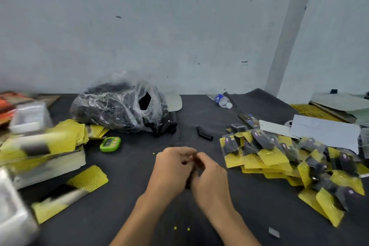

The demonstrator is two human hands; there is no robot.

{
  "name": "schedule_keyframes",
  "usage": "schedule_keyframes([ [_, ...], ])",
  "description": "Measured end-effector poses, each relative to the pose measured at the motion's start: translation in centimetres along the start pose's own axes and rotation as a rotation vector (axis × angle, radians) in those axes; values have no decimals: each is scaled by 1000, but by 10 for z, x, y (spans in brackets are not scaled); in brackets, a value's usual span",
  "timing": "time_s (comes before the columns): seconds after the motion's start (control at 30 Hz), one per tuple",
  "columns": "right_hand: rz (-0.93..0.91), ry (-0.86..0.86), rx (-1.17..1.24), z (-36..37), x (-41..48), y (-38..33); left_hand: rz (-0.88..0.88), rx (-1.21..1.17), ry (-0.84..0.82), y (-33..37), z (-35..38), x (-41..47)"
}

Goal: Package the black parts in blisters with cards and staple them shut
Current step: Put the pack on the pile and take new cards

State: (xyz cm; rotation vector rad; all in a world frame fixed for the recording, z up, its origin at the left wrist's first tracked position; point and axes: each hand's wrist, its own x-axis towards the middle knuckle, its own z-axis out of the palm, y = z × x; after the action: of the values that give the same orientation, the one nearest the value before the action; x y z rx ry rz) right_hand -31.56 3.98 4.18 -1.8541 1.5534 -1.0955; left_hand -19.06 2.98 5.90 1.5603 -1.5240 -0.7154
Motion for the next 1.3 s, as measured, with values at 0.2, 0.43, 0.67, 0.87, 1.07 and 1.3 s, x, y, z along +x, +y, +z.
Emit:
schedule_keyframes([
  [0.2,-201,-192,116,67,-12,-95,-81,350,300,-12,-117,-39],
  [0.43,-271,-435,245,150,-30,-194,-103,360,623,-54,-228,-108],
  [0.67,-282,-630,-42,215,-50,-244,-440,386,772,-119,-308,-134],
  [0.87,-389,-381,-251,216,-52,-253,-433,160,796,-132,-315,-132],
  [1.07,-372,-328,214,196,-34,-253,-192,-113,996,-97,-317,-126],
  [1.3,-202,-255,325,141,-4,-185,-169,-183,681,-48,-278,-106],
])
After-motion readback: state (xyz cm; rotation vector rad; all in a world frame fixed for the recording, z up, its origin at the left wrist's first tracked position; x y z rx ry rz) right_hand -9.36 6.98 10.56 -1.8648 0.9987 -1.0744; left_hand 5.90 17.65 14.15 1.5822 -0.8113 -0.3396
